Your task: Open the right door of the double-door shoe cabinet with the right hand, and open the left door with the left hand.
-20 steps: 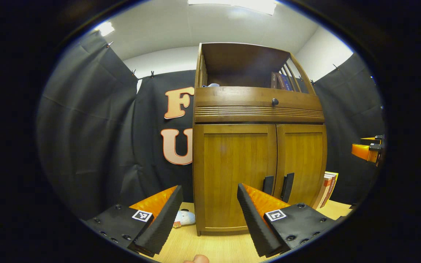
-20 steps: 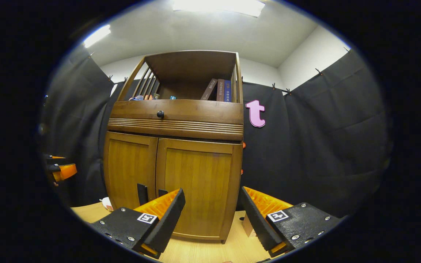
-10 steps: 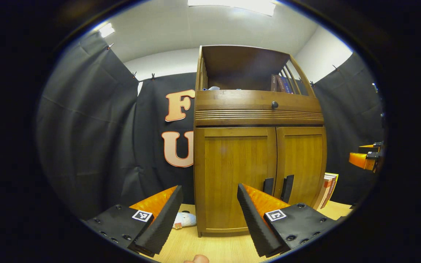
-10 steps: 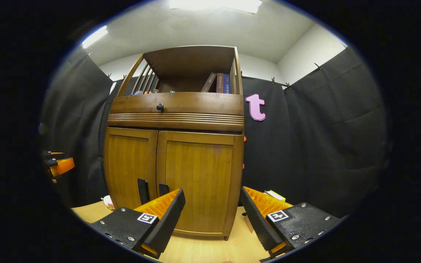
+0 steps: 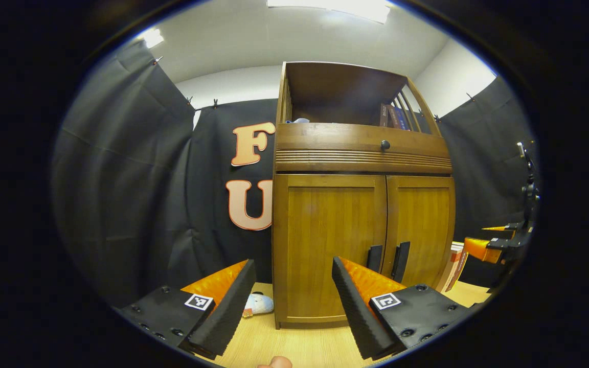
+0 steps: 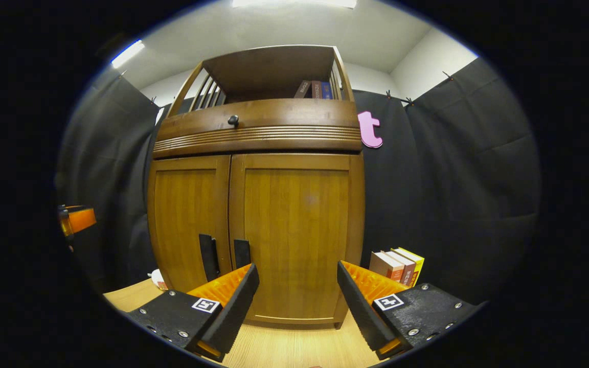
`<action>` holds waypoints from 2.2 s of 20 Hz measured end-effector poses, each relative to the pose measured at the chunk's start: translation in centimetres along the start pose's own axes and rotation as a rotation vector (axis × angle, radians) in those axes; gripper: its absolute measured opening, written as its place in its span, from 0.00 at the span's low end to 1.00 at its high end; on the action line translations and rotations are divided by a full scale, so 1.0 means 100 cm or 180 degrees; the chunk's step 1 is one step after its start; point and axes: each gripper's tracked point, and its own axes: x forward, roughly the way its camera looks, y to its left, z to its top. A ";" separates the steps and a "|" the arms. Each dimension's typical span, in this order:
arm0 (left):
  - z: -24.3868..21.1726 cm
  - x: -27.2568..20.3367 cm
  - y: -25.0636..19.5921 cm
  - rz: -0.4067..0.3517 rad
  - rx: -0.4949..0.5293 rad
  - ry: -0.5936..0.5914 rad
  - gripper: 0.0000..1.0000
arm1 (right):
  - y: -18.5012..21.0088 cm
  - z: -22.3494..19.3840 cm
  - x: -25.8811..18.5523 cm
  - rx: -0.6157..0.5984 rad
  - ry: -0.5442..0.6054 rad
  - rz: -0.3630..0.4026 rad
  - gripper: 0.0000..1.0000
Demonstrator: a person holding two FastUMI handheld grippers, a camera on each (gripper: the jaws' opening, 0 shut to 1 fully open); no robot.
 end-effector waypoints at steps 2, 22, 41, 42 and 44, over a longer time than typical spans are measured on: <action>-0.004 0.001 0.006 0.0013 -0.0011 0.0027 0.96 | 0.015 -0.012 0.010 0.0035 0.0035 0.0051 0.94; -0.027 0.020 0.055 0.0273 0.0123 0.0125 0.97 | 0.099 -0.093 0.139 0.0175 0.0346 0.0167 0.69; -0.026 0.005 0.051 0.0257 0.0117 0.0136 0.94 | 0.103 -0.094 0.130 0.0292 0.0355 0.0263 0.28; -0.026 0.003 0.050 0.0259 0.0115 0.0136 0.94 | 0.101 -0.093 0.125 0.0296 0.0362 0.0281 0.28; -0.025 0.000 0.050 0.0265 0.0111 0.0129 0.97 | 0.100 -0.093 0.116 0.0292 0.0383 0.0312 0.27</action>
